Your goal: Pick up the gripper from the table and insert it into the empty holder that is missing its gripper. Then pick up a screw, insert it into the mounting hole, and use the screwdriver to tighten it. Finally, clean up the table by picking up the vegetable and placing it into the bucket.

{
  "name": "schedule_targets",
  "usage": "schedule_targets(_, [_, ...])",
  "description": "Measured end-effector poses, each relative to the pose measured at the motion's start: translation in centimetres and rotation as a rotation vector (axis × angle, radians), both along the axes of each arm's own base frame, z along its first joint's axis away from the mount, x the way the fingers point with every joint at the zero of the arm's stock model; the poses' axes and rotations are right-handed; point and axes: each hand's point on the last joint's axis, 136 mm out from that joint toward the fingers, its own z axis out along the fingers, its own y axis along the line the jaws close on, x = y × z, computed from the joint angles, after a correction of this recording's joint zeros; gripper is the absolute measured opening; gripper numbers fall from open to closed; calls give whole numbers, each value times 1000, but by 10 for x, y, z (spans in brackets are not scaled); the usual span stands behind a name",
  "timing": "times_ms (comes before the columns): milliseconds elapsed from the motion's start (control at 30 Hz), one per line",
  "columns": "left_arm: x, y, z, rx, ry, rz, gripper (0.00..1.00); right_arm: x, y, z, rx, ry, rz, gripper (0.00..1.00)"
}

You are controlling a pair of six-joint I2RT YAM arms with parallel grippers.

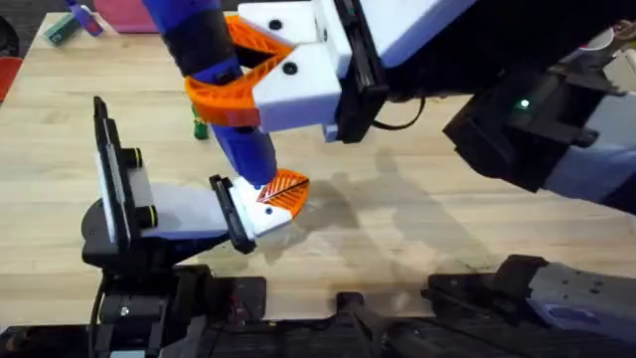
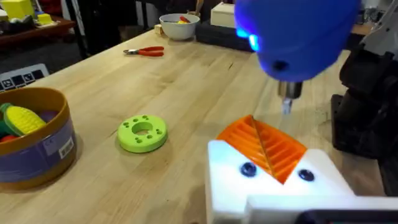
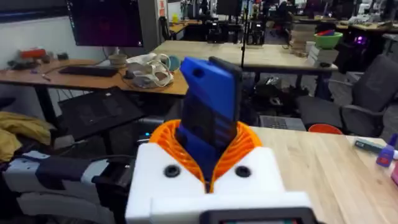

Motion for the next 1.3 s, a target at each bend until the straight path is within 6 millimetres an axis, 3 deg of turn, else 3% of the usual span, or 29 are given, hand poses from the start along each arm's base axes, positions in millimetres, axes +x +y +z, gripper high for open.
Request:
schedule_targets(533, [0, 0, 0, 0, 0, 0, 18, -1, 3, 7, 59, -97, 5, 24])
schedule_targets(1300, [0, 0, 0, 0, 0, 0, 18, -8, 17, -15, 23, -88, 83, 24])
